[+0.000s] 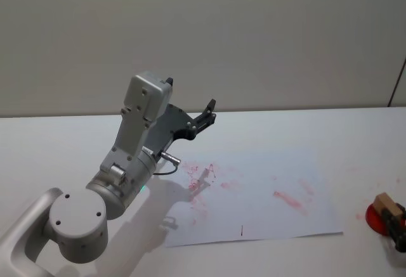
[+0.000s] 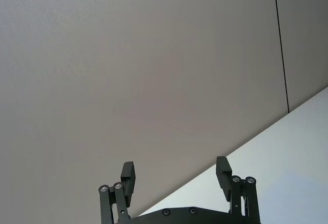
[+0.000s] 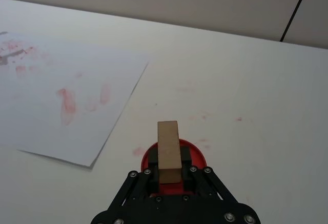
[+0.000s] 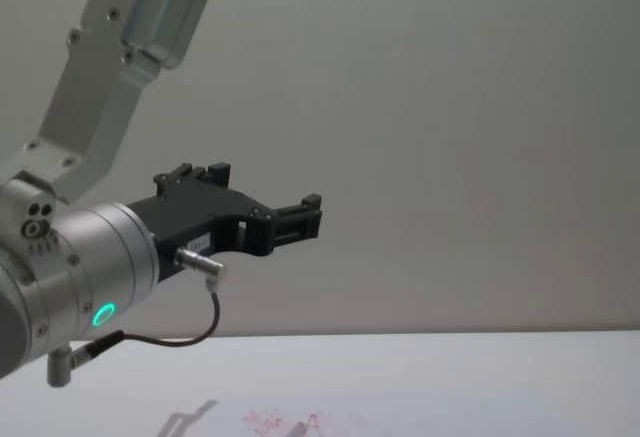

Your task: Use the one hand to pick up the stamp and affix it onto the A4 paper.

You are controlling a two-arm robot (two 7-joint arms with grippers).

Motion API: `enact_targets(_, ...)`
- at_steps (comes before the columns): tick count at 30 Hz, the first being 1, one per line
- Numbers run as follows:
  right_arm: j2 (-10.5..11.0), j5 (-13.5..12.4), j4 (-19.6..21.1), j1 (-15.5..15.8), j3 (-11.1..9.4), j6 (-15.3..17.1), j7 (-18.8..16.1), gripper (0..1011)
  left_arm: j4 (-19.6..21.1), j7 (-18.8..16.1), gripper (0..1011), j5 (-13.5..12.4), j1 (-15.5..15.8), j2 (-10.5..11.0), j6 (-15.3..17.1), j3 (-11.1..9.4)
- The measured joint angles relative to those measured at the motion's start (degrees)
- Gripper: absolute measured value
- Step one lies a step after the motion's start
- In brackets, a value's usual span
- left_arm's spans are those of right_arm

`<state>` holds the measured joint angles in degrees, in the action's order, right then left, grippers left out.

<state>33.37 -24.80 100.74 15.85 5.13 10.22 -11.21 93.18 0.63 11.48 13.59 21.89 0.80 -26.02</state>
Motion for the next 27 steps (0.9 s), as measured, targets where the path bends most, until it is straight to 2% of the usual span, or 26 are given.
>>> enact_targets(6, -0.62, -0.38, 0.15, -1.37, 0.22, -1.23, -1.40, 218, 0.00, 0.00, 1001, 0.00, 0.00, 0.00, 0.00, 0.00)
enact_targets(16, -3.41, -0.76, -0.27, -6.01, 1.99, -2.13, -6.37, 218, 0.00, 0.00, 1001, 0.00, 0.00, 0.00, 0.00, 0.00)
enact_targets(22, -5.55, 0.79, -2.34, -9.23, 3.65, -0.99, -9.42, 219, 0.00, 0.00, 1001, 0.00, 0.00, 0.00, 0.00, 0.00)
enact_targets(27, -7.05, 3.38, -4.72, -11.59, 5.01, 0.43, -11.42, 218, 0.00, 0.00, 1001, 0.00, 0.00, 0.00, 0.00, 0.00)
